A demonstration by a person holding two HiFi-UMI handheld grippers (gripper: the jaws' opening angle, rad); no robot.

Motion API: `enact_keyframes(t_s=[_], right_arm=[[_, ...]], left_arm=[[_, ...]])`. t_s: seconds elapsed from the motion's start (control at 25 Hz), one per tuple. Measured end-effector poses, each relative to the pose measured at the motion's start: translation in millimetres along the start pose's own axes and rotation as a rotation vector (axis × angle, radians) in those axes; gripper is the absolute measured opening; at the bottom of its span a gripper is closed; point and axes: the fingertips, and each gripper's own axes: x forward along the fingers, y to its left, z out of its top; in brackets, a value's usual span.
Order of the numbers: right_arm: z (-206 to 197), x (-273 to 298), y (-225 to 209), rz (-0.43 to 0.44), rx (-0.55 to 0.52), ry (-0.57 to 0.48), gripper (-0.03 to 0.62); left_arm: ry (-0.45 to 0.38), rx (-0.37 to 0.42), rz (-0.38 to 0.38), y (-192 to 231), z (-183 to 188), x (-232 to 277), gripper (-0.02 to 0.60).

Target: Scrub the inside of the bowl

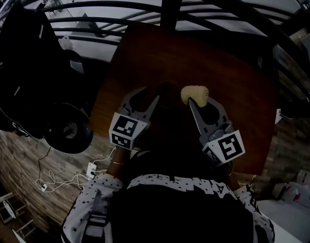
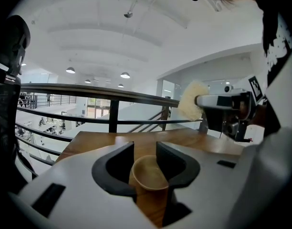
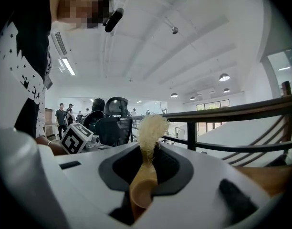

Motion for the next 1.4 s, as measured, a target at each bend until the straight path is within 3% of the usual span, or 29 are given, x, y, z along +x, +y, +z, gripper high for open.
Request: enact_keyframes(t_s=[0.36, 1.4], right_arm=[[-9.7, 28.0, -1.2, -0.038, 0.012, 0.04, 0.061], [-24.7, 43.6, -27.7, -0.057, 0.008, 0.086, 0.061]], left_arm=[[0.065, -0.024, -0.048, 31.7, -23.0, 23.0, 0.135], [0.236, -0.077, -0.081, 33.5, -80.3, 75.4, 0.135]])
